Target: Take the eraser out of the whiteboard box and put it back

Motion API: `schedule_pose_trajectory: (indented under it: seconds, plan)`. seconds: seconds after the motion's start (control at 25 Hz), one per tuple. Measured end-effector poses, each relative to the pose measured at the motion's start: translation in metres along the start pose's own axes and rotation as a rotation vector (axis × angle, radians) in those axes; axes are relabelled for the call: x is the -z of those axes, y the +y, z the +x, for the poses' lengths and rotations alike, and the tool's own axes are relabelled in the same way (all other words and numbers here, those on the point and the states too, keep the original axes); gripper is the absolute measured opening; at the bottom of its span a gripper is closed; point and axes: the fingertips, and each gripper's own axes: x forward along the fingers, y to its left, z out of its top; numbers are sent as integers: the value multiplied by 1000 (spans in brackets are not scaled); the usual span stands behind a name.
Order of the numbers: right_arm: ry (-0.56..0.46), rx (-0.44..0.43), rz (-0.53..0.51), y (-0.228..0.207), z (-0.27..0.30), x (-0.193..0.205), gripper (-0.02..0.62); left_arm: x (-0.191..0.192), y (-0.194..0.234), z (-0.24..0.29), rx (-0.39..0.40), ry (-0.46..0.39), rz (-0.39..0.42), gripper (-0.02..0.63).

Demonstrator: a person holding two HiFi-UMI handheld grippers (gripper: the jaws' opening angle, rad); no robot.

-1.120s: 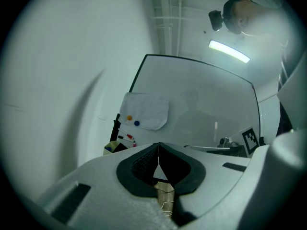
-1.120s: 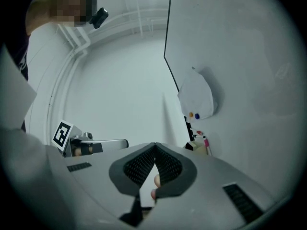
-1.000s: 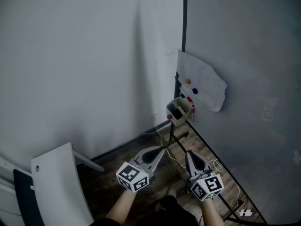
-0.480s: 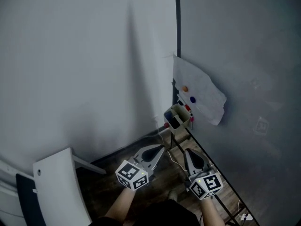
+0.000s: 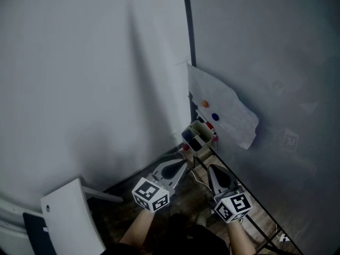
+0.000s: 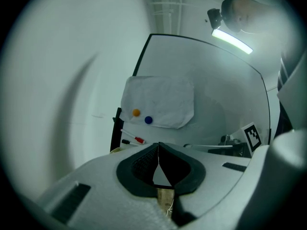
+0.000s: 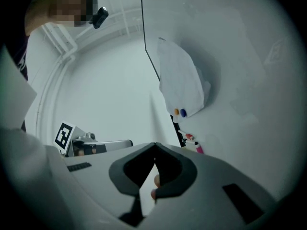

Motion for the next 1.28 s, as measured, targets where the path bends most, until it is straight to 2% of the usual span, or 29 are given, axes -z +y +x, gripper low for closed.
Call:
schedule_pose_trajectory:
  seconds: [0.24,0.52,0.76,1.12,1.28]
  plan:
    - [1,34,13,-9,14,1,3,1,17,11,13,13,4,6]
    - [12,66,37,-22,18,6,3,14,31,35,-36,47,125,13]
    - [22,93,62,-36,10,15,3,39,47,70,-112,118,255,170]
    - [41,151,96,-54,-8,29,3,69,58,107,-126,233,358,287]
    - [49,171,107,-62,-15,36,3,83,62,119,-121,282,372,301]
